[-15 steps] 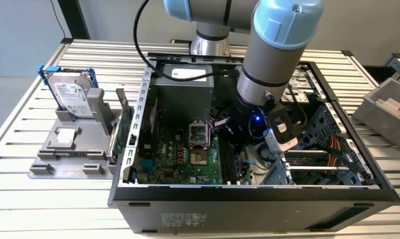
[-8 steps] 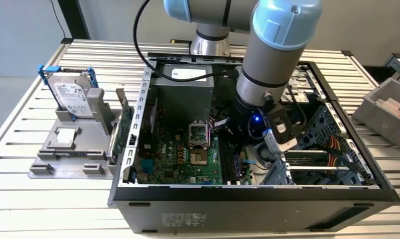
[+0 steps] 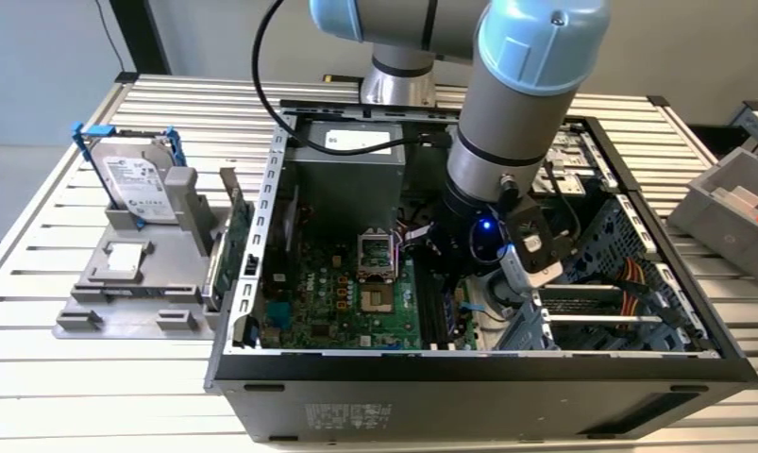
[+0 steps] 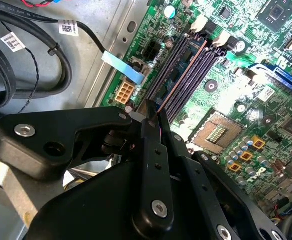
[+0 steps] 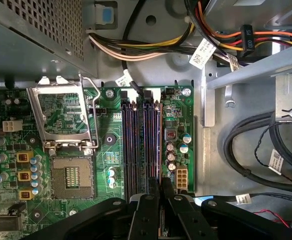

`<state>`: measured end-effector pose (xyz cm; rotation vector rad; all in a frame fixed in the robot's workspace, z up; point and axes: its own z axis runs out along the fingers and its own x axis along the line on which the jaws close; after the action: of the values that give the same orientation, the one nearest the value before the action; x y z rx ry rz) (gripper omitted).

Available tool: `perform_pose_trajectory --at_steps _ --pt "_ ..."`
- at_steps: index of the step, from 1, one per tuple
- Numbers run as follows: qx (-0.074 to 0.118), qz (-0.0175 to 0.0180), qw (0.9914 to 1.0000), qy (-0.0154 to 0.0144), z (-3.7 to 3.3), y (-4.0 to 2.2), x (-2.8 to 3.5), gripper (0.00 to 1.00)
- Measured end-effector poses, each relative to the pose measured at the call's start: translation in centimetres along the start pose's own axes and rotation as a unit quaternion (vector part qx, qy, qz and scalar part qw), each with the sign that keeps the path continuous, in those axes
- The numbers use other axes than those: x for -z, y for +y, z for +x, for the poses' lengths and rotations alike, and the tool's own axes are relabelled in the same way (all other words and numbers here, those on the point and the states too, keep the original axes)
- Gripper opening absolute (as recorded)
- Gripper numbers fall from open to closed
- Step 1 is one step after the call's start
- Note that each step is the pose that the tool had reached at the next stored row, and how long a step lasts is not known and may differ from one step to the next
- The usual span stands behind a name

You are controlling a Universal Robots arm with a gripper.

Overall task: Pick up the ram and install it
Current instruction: 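Insert the ram into the slot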

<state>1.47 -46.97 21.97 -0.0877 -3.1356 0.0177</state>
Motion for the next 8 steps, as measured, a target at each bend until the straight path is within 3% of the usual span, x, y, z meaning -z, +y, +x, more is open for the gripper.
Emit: perform_pose_trajectory --at_steps 8 --pt "0.000 0.0001 1.00000 0.0016 -0.15 0.00 0.26 0.00"
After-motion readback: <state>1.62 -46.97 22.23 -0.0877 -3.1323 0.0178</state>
